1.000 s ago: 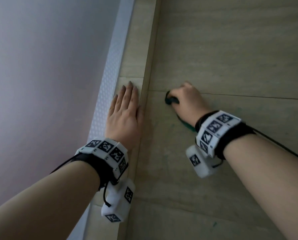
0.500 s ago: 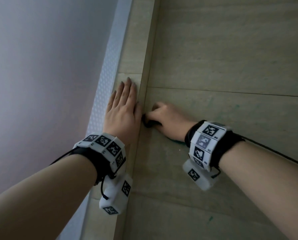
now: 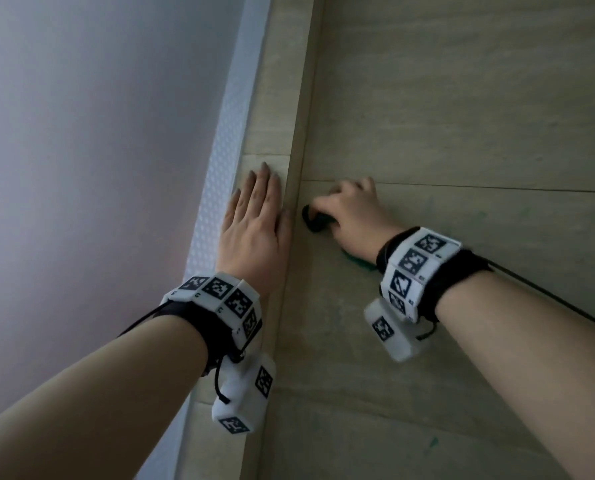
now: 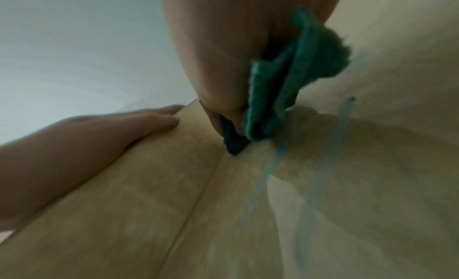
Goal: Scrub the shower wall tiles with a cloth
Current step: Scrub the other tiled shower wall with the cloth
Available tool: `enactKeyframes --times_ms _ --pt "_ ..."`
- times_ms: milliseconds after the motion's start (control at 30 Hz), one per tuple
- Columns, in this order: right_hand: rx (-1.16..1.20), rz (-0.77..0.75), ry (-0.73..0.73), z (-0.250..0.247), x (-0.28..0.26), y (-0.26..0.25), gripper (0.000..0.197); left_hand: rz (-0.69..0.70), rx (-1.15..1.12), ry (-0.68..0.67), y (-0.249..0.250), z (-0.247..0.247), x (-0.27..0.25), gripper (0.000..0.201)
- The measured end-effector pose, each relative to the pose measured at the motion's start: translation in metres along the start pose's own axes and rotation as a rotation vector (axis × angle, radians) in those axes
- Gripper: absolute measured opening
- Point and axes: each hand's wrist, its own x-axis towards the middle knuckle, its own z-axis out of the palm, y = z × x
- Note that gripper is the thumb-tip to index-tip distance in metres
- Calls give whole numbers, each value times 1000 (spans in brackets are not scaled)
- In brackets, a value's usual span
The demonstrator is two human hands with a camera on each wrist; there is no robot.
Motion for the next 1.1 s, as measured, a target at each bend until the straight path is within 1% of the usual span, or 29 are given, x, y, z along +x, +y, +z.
enactKeyframes --times_ms 67,133,200,233,267,300,333,400,467,500,567,633,667,733,800,833,867,900,933,1033,1100 --pt "-44 -105 -61 7 -19 -8 44 -7 -3 -9 0 0 0 59" --pt "-119 -274 -130 14 -35 -18 45 -10 -3 -12 1 -1 -1 59" --pt "-181 -422 -154 17 -42 -23 43 -6 -8 -5 2 -2 -1 59" --pt "-206 -463 -147 15 -42 -23 41 -4 -10 -1 2 -2 -1 59" --pt "-225 -467 -131 11 -40 -22 41 -2 -13 3 2 -2 -1 59" --pt "-237 -435 -110 7 -36 -19 42 1 -13 7 2 -2 -1 59" --pt "-235 -357 -84 0 -31 -15 43 3 -8 6 2 -2 0 59" --pt "-164 -102 -1 -14 -19 0 44 3 5 0 2 -2 -1 58" --pt "-100 133 163 -23 -10 21 38 -4 4 3 2 -2 -1 58" --pt "-88 214 226 -25 -7 27 36 -6 2 4 3 -2 -1 58" --pt "-34 301 261 -24 -3 25 33 -7 -3 3 2 -2 -1 58" --pt "1 308 217 -21 -7 12 33 -10 -10 0 2 -2 -2 58" --pt "10 280 191 -19 -11 4 34 -10 -12 0 2 -2 -2 59" --pt "-5 143 101 -14 -22 -10 37 -7 -8 3 2 -1 -1 60" --pt "-127 -40 -20 -13 -30 -22 37 -1 -1 9 1 0 -1 64" --pt "-198 -115 -51 -15 -31 -24 36 0 4 8 2 0 -1 65" --pt "-241 -154 -53 -20 -30 -24 35 0 11 8 2 0 -1 65" --pt "-259 -145 -44 -25 -26 -21 34 -1 16 8 2 0 -1 64" --pt "-250 -98 -13 -29 -21 -15 32 -1 17 9 2 0 0 62" --pt "-197 128 142 -37 -13 13 24 -4 19 6 3 -2 -1 60" --pt "-210 301 233 -35 -18 39 20 -13 13 -8 4 -2 -1 59"
